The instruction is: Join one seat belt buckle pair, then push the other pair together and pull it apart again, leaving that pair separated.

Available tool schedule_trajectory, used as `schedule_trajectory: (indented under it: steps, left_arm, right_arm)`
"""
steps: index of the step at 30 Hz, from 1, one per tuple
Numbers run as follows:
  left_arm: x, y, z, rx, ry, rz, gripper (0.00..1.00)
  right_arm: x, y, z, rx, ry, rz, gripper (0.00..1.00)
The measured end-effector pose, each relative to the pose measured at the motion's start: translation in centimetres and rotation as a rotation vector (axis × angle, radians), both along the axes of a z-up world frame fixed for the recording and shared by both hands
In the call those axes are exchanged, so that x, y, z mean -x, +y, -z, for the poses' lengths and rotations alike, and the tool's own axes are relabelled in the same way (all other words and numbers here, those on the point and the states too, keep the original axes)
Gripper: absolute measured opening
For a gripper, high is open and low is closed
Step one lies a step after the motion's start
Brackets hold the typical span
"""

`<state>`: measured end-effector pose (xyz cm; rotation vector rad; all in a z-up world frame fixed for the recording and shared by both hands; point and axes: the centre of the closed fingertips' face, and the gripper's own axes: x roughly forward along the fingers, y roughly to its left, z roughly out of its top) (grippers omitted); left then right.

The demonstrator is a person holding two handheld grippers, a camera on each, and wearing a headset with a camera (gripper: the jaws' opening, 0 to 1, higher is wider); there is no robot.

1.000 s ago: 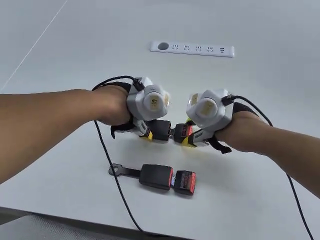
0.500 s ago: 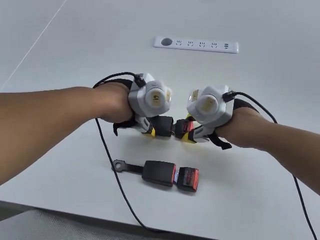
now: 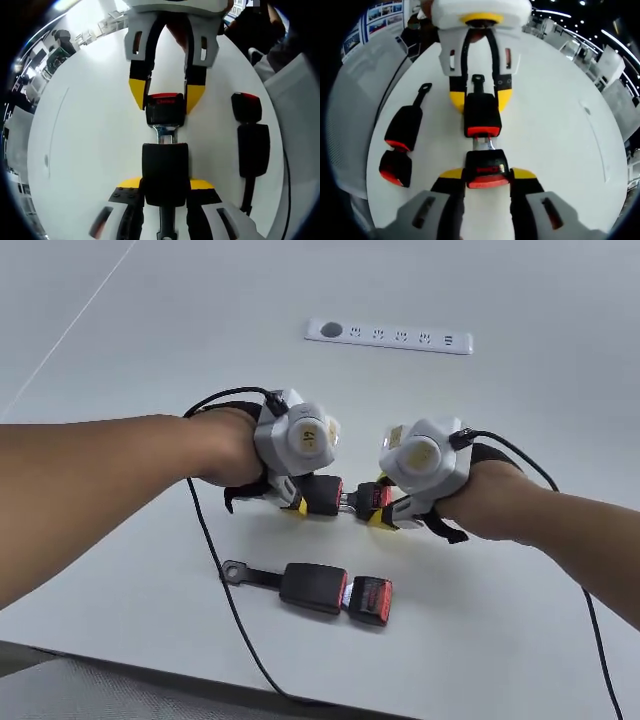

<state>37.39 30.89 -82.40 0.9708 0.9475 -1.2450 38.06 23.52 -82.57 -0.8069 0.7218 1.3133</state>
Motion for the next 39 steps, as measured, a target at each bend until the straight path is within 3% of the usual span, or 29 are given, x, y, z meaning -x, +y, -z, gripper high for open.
schedule_trajectory:
  steps: [5, 10, 18, 28, 33, 39]
  left_arm:
    - [0.1, -0.2, 0.0, -0.021, -0.006, 0.006, 0.32]
    - [0.0, -0.1, 0.0, -0.025, -0.012, 0.006, 0.32]
    - [0.1, -0.2, -0.1, -0.014, -0.011, -0.002, 0.32]
    - [0.2, 0.0, -0.3, 0.019, -0.039, -0.038, 0.33]
    - [0.2, -0.1, -0.3, 0.006, -0.052, -0.039, 0.33]
    - [0.1, -0.1, -0.3, -0.016, -0.053, -0.039, 0.33]
  right_arm:
    - [0.2, -0.4, 0.0, 0.014, -0.003, 0.000, 0.34]
    - [0.3, -2.0, 0.1, 0.021, 0.001, 0.025, 0.34]
    - [0.2, -7.2, 0.1, 0.051, 0.008, 0.094, 0.34]
    - [1.5, -13.1, 0.2, 0.107, 0.007, 0.096, 0.34]
    - [2.1, -15.8, 0.2, 0.133, 0.010, 0.116, 0.34]
    - [3.1, -17.6, -0.1, 0.171, 0.014, 0.132, 0.34]
